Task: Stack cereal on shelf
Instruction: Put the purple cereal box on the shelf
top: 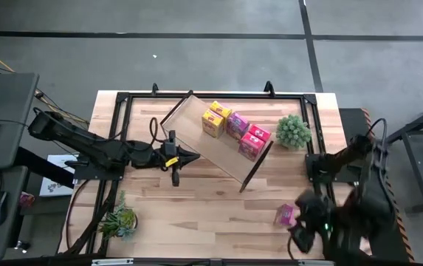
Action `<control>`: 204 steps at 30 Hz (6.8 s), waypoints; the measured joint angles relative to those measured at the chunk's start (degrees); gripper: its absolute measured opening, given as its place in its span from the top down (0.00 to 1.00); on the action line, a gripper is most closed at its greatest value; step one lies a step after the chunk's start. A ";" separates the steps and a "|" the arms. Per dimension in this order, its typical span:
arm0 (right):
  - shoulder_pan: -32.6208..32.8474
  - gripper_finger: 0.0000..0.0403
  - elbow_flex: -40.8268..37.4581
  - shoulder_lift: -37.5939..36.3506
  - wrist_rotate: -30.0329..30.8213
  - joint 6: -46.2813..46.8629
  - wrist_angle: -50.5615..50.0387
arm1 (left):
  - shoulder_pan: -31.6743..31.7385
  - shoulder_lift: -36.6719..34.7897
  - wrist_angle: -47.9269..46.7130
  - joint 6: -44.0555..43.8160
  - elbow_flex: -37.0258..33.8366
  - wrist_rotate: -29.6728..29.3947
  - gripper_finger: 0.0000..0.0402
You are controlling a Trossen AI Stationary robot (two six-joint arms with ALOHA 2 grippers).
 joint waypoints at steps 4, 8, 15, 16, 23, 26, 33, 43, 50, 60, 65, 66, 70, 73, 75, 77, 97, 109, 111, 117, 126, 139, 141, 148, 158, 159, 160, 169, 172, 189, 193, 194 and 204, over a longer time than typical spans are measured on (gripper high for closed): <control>3.60 0.47 0.00 4.72 -3.75 4.36 -0.01 | 0.03 0.63 0.05 0.39 0.00 0.00 1.00; 4.31 0.47 0.00 8.71 -5.97 4.98 -0.01 | 0.04 0.63 0.33 0.62 0.00 0.00 1.00; 1.04 0.47 0.00 13.88 -8.60 11.62 -0.01 | 0.04 0.63 0.21 1.48 0.00 0.00 1.00; 0.57 0.47 0.00 14.51 -10.78 12.18 -0.03 | 0.04 0.63 0.17 1.50 0.00 0.02 1.00; -0.93 0.47 -3.28 15.88 -15.78 9.64 0.02 | 0.04 0.63 -0.07 2.03 0.00 0.13 1.00; -1.72 0.47 -6.67 14.59 -16.59 6.62 0.03 | 0.04 0.63 -0.10 2.03 0.00 0.13 1.00; -0.58 0.47 -19.82 4.47 -14.83 5.00 -0.01 | 0.04 0.63 -0.15 2.01 0.00 0.11 1.00; 5.60 0.47 -39.61 -10.33 -6.55 28.98 14.88 | 0.02 0.63 -0.18 2.01 0.00 0.11 1.00; 2.56 0.47 -44.76 -10.64 -4.30 29.72 27.22 | 0.02 0.63 -0.30 2.01 0.00 0.10 1.00; -2.34 0.47 -43.85 -10.64 -11.33 31.37 19.41 | 0.02 0.63 -0.56 2.01 0.00 1.96 1.00; -4.20 0.47 -43.80 -10.19 -12.35 31.48 20.42 | 0.02 0.63 -0.56 2.01 0.02 1.97 1.00; -4.40 0.47 -43.80 -9.91 -13.13 31.60 20.46 | 0.02 0.63 -0.57 2.01 0.02 1.97 1.00; -4.96 0.47 -43.80 -8.81 -15.04 32.41 21.55 | 0.02 0.63 -0.58 2.01 0.02 2.14 1.00; -5.47 0.47 -43.80 -7.96 -15.41 32.48 22.45 | 0.02 0.63 -0.58 2.01 0.02 2.12 1.00; -6.09 0.47 -43.80 -7.45 -15.85 32.48 22.50 | 0.02 0.63 -0.58 2.01 0.02 2.13 1.00; -6.82 0.47 -43.74 -7.11 -16.61 32.46 22.50 | 0.02 0.63 -0.59 2.01 0.02 2.12 1.00; -7.60 0.47 -43.71 -6.88 -17.86 28.88 22.41 | 0.04 0.63 -0.64 2.03 0.04 3.13 1.00; -7.60 0.47 -43.71 -6.88 -17.15 28.01 22.79 | 0.03 0.63 -0.62 2.03 0.04 3.13 1.00; -7.60 0.47 -43.71 -6.88 -18.01 27.44 22.40 | 0.02 0.63 -0.62 2.03 0.04 3.13 1.00; -7.49 0.47 -43.74 -6.86 -18.90 25.97 21.97 | 0.04 0.63 -0.62 2.58 0.04 3.13 1.00; -7.47 0.44 -43.74 -6.86 -18.98 24.51 21.81 | 0.04 0.63 -0.62 2.71 0.04 3.13 1.00; -7.20 0.29 -38.75 -7.04 -18.95 26.01 16.69 | 0.03 0.63 -0.63 2.47 0.04 3.13 1.00; -6.75 0.29 -37.36 -7.02 -17.56 26.96 14.73 | 0.04 0.63 -0.77 2.47 0.04 3.11 1.00; -5.59 0.29 -36.85 -5.69 -17.13 31.11 14.19 | 0.04 0.63 -0.95 2.47 0.04 3.13 1.00; -5.73 0.29 -36.85 -1.69 -18.32 32.17 13.80 | 0.04 0.63 -1.01 2.03 0.04 3.13 1.00; -5.88 0.29 -36.85 -1.63 -17.97 32.14 13.91 | 0.04 0.63 -1.01 2.03 0.04 3.13 1.00; -5.99 0.29 -36.85 -1.62 -17.78 32.11 13.97 | 0.03 0.63 -1.01 2.02 0.04 3.13 1.00; -7.24 0.29 -36.85 -1.62 -16.63 31.14 13.79 | 0.04 0.63 -1.04 2.01 0.04 3.28 1.00; -7.19 0.29 -36.86 -1.62 -17.76 31.53 12.91 | 0.03 0.63 -1.06 1.99 0.04 4.31 1.00; -7.21 0.29 -39.08 -0.85 -17.93 31.58 15.49 | 0.04 0.63 -1.50 1.97 0.04 4.59 1.00; -7.21 0.29 -39.10 1.09 -18.43 31.04 16.39 | 0.04 0.63 -1.61 1.98 0.04 4.59 1.00; -7.21 0.29 -39.10 1.61 -18.61 30.75 16.66 | 0.03 0.63 -1.63 1.98 0.04 4.59 1.00; -7.21 0.29 -39.11 4.65 -18.79 29.36 17.10 | 0.04 0.63 -1.68 1.94 0.04 4.58 1.00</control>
